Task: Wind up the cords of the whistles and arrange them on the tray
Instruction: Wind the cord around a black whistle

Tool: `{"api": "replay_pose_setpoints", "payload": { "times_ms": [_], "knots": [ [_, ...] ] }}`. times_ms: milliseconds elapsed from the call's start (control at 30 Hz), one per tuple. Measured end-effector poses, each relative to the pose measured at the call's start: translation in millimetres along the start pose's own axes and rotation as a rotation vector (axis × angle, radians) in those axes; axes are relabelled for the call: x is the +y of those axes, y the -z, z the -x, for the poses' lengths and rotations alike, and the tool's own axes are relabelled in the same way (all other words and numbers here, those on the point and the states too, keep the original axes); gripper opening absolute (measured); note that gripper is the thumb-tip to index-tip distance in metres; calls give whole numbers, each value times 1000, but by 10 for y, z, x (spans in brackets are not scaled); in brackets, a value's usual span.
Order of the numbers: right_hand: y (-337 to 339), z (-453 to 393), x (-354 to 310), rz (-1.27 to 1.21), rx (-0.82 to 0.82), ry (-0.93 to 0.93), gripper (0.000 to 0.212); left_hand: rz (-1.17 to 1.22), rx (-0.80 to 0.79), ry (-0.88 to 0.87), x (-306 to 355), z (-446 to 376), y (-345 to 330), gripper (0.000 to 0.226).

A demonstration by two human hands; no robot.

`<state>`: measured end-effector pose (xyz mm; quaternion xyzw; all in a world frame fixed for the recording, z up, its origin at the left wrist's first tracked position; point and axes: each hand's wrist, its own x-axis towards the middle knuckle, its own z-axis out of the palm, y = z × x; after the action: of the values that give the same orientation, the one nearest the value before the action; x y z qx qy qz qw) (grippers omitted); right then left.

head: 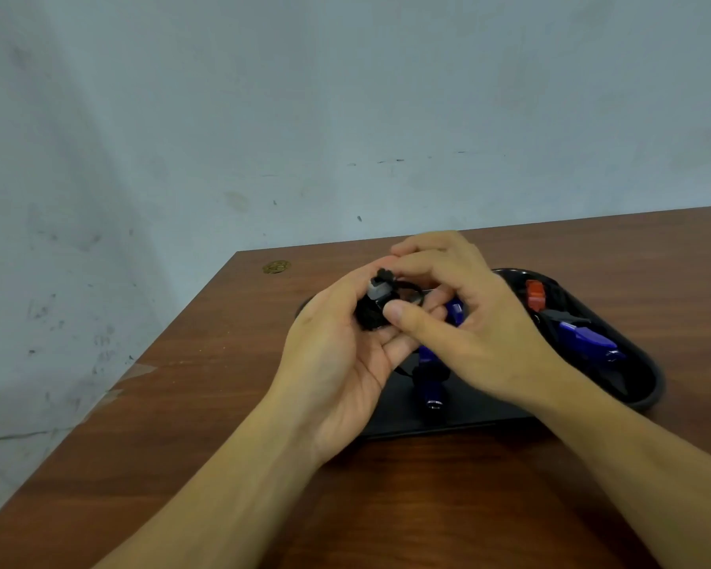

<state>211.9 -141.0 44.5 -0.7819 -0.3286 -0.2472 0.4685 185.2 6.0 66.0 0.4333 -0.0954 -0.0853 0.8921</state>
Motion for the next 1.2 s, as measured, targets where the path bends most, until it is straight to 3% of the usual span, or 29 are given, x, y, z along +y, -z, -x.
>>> {"api": "replay_pose_setpoints", "payload": {
  "times_ms": [67,167,267,367,533,733,833,1000,1200],
  "knots": [
    [50,-30,6,-81,76,-46,12,-24,20,-6,2,-8,9,30],
    [152,-67,-11,-364,138,-187,7,-103,92,-38,10,-23,41,29],
    [202,-73,-48,-705,74,-354,15,-328,146,-123,9,-20,69,32],
    [212,-72,-43,-786,-24,-377,18,-489,201,-203,4,-13,42,39],
    [163,-54,-66,-585,-9,-184,27,-620,198,-222,-59,-35,45,34],
    [257,-9,-157,369,-109,364,33,-302,248,-14,27,-20,47,27],
    [271,-26,-207,638,-182,518,22,-99,238,131,58,-66,82,24],
    [288,-25,-222,687,-210,560,14,22,129,183,123,-31,93,10],
    [246,-4,-141,462,-192,357,18,33,95,98,163,-41,100,41]
  ]
}}
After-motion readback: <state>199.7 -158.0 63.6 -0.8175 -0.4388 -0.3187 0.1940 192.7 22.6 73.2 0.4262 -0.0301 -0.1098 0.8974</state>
